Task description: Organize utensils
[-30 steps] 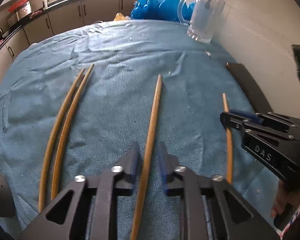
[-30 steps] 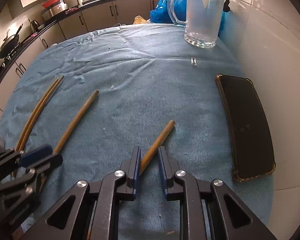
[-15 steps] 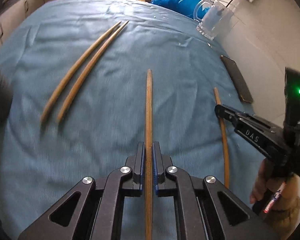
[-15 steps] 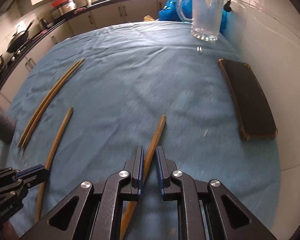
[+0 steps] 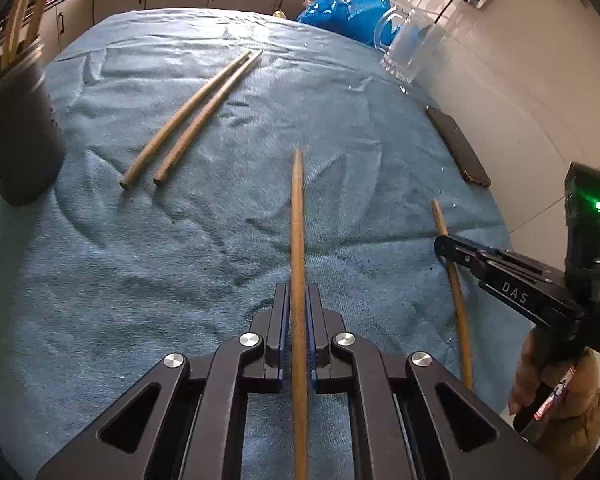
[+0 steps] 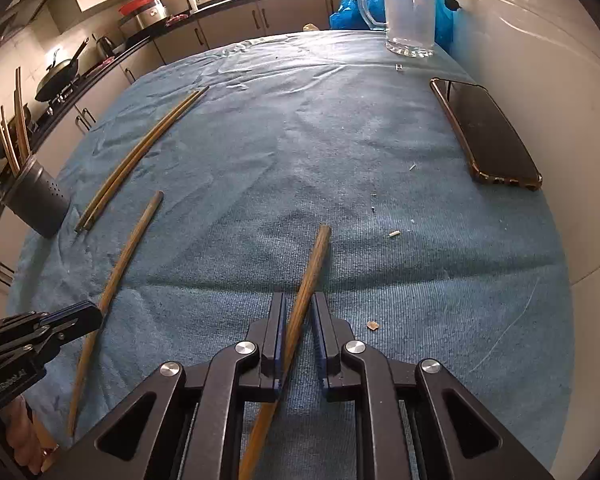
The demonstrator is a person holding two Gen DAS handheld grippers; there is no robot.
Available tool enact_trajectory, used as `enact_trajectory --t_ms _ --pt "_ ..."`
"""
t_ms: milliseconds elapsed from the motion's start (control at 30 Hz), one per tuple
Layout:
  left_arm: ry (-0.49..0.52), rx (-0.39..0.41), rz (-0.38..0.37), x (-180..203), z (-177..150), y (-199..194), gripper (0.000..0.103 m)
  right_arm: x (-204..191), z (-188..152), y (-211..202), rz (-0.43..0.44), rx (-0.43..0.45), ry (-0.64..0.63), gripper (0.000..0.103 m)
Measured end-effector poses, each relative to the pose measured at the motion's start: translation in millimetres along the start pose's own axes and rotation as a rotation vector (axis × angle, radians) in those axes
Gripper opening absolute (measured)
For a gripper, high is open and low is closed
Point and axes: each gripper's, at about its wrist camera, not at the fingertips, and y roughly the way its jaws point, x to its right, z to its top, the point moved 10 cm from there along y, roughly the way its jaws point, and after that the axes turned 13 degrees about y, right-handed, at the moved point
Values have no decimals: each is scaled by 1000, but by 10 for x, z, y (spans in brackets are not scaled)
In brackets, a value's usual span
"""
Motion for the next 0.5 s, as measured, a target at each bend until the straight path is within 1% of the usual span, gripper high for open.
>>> enact_trajectory --t_ms 100,167,300,400,500 --pt "-11 20 -1 -65 52 -49 8 4 2 -9 24 -2 25 14" --pt "-14 26 1 -99 81 -70 9 26 9 -13 54 -8 50 14" --pt "-20 16 1 -118 167 -15 13 75 22 -19 118 -24 96 14" --pt "2 -3 25 -114 254 56 17 102 41 -19 130 -34 110 14" --pt "36 -26 38 -109 386 172 18 95 88 2 113 -42 101 14"
